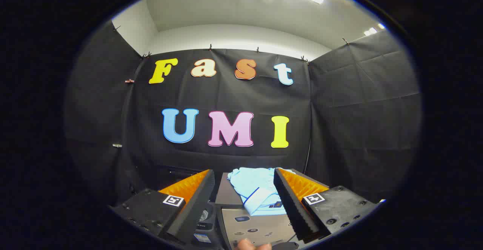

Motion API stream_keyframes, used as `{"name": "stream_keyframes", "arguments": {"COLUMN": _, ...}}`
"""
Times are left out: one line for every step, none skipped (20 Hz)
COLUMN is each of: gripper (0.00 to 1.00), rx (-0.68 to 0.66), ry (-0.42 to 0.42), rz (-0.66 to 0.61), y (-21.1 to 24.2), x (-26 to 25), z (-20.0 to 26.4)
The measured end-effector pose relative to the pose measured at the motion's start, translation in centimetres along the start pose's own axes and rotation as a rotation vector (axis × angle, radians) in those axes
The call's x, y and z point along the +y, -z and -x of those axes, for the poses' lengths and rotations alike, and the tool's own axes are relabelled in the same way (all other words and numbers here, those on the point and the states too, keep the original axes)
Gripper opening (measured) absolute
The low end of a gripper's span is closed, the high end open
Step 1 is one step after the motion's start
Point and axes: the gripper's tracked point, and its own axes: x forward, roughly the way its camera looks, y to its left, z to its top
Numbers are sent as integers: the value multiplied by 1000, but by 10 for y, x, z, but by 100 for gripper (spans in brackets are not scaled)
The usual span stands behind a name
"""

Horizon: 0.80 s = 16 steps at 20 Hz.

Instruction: Put the clothes into the washing machine and then close the washing machine lid.

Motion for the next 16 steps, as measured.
{"name": "stream_keyframes", "arguments": {"gripper": 99, "rx": -3, "ry": -1, "rz": 0, "y": 0, "x": -1, "z": 0}}
{"name": "stream_keyframes", "arguments": {"gripper": 99, "rx": -8, "ry": 3, "rz": -5, "y": -1, "x": -1, "z": 1}}
{"name": "stream_keyframes", "arguments": {"gripper": 99, "rx": -13, "ry": 11, "rz": -12, "y": -2, "x": -4, "z": 2}}
{"name": "stream_keyframes", "arguments": {"gripper": 98, "rx": -18, "ry": 17, "rz": -14, "y": -4, "x": -5, "z": 3}}
{"name": "stream_keyframes", "arguments": {"gripper": 98, "rx": -20, "ry": 18, "rz": -13, "y": -4, "x": -4, "z": 4}}
{"name": "stream_keyframes", "arguments": {"gripper": 98, "rx": -22, "ry": 14, "rz": -7, "y": -5, "x": -2, "z": 5}}
{"name": "stream_keyframes", "arguments": {"gripper": 98, "rx": -23, "ry": 12, "rz": 3, "y": -5, "x": -1, "z": 5}}
{"name": "stream_keyframes", "arguments": {"gripper": 98, "rx": -23, "ry": 14, "rz": 10, "y": -5, "x": -2, "z": 7}}
{"name": "stream_keyframes", "arguments": {"gripper": 98, "rx": -26, "ry": 12, "rz": 11, "y": -6, "x": -2, "z": 6}}
{"name": "stream_keyframes", "arguments": {"gripper": 98, "rx": -25, "ry": 10, "rz": 9, "y": -6, "x": -1, "z": 6}}
{"name": "stream_keyframes", "arguments": {"gripper": 98, "rx": -25, "ry": 10, "rz": 6, "y": -5, "x": -1, "z": 6}}
{"name": "stream_keyframes", "arguments": {"gripper": 98, "rx": -22, "ry": 9, "rz": 3, "y": -5, "x": -1, "z": 6}}
{"name": "stream_keyframes", "arguments": {"gripper": 98, "rx": -19, "ry": 9, "rz": 2, "y": -4, "x": -1, "z": 6}}
{"name": "stream_keyframes", "arguments": {"gripper": 98, "rx": -17, "ry": 9, "rz": 0, "y": -3, "x": -2, "z": 6}}
{"name": "stream_keyframes", "arguments": {"gripper": 98, "rx": -16, "ry": 9, "rz": -1, "y": -3, "x": -2, "z": 7}}
{"name": "stream_keyframes", "arguments": {"gripper": 98, "rx": -18, "ry": 9, "rz": 0, "y": -4, "x": -2, "z": 8}}
